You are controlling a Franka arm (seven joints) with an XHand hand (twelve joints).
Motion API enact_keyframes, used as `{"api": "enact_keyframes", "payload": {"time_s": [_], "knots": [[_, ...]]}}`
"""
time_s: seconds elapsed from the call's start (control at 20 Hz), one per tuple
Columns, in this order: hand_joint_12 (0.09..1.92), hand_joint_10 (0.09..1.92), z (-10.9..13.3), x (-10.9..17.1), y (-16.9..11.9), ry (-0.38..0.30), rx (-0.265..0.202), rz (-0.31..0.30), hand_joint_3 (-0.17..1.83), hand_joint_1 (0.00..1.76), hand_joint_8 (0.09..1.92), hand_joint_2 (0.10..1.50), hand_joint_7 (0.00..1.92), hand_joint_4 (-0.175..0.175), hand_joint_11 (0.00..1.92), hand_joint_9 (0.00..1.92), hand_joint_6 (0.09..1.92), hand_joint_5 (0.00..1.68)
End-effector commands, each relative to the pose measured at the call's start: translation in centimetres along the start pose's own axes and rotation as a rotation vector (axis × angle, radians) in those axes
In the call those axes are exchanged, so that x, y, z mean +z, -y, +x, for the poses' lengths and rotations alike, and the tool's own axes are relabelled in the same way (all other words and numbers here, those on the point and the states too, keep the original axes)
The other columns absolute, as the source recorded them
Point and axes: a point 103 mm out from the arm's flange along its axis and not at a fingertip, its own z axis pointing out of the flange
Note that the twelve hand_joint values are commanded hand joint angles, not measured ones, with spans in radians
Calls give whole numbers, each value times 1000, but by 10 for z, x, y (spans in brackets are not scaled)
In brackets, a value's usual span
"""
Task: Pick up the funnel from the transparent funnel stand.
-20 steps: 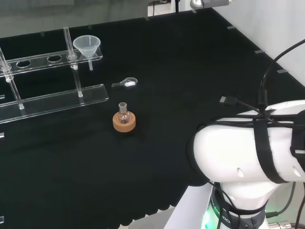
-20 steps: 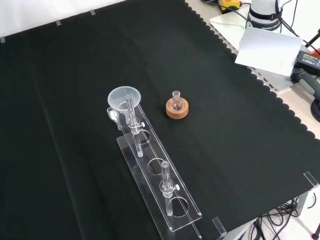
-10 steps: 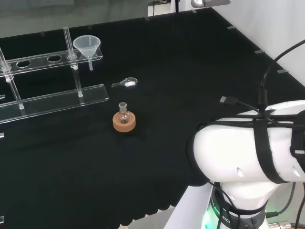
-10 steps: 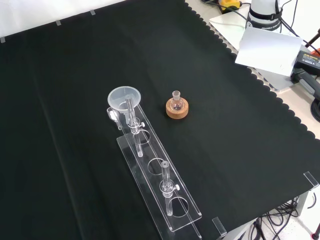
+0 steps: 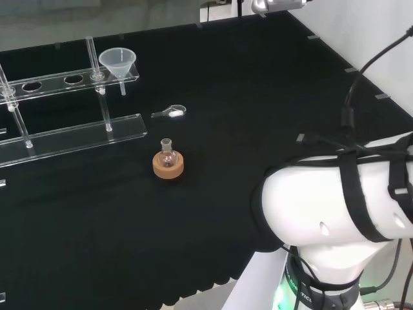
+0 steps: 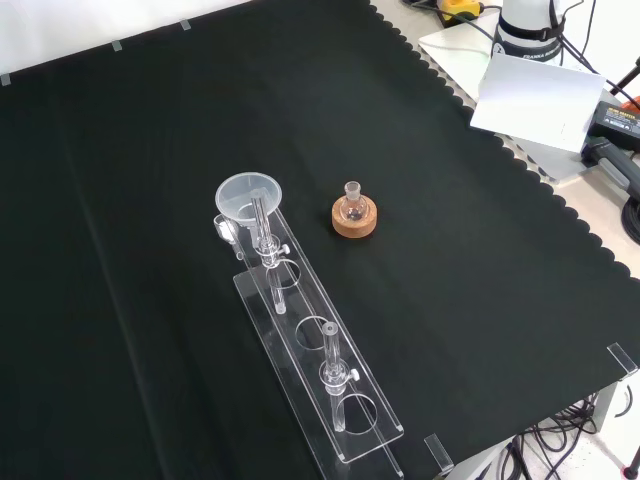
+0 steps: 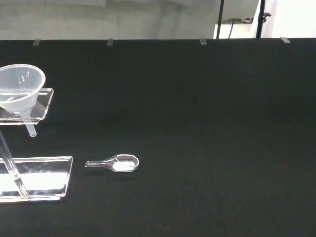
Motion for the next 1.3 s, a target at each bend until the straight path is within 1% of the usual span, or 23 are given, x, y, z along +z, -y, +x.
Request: {"api": "enact_keyframes", "payload": {"time_s": [0.05,0.25,0.45,0.55,0.75,1.05,1.2,1.3], "knots": [[1387,637,2,17,-31,2,22,18,429,0,136,1157,2,28,13,25,87,124],[1390,640,12,32,-64,17,-4,60,395,59,136,1126,0,19,11,27,87,119],[1391,643,26,44,-102,-3,-47,104,364,127,120,1096,0,10,7,20,87,109],[1392,647,35,48,-118,-24,-72,108,348,178,102,1073,0,4,2,13,87,101],[1395,656,56,60,-147,-16,-123,131,331,256,98,1049,4,0,0,8,87,93],[1383,688,92,80,-167,2,-180,171,309,292,134,1008,44,-5,0,31,87,112],[1393,731,109,89,-170,13,-207,194,295,314,267,985,17,-11,0,33,87,145],[1397,741,120,93,-171,21,-217,208,288,329,322,974,4,-11,0,34,87,153]]}}
